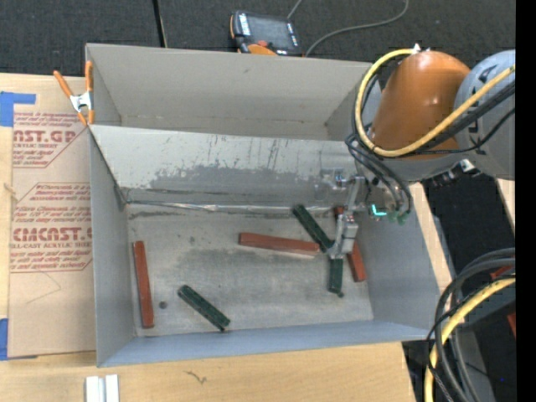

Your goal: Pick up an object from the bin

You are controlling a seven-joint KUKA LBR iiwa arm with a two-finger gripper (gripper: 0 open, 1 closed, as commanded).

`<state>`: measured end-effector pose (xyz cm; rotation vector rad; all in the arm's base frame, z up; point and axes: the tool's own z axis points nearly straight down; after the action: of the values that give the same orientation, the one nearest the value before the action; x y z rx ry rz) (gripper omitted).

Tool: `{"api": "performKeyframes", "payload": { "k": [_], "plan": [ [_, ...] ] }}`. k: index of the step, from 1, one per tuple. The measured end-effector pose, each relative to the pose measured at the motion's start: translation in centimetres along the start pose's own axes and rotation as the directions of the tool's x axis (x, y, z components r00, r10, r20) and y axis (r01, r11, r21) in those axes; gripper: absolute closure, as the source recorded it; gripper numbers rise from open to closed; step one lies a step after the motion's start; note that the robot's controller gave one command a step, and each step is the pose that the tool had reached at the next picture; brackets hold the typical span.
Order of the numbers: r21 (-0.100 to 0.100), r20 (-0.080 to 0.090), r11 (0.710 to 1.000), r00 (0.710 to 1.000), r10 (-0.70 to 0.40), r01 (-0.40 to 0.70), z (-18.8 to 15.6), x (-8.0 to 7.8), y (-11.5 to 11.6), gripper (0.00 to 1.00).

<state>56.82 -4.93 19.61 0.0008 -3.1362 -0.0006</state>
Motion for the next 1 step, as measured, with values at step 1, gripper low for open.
{"api": "performKeyframes", "payload": {
  "k": [1],
  "plan": [
    [-0.002,0.001,0.992,0.992,0.130,-0.130,13.12,-1.85,4.13,0.00]
  ]
}}
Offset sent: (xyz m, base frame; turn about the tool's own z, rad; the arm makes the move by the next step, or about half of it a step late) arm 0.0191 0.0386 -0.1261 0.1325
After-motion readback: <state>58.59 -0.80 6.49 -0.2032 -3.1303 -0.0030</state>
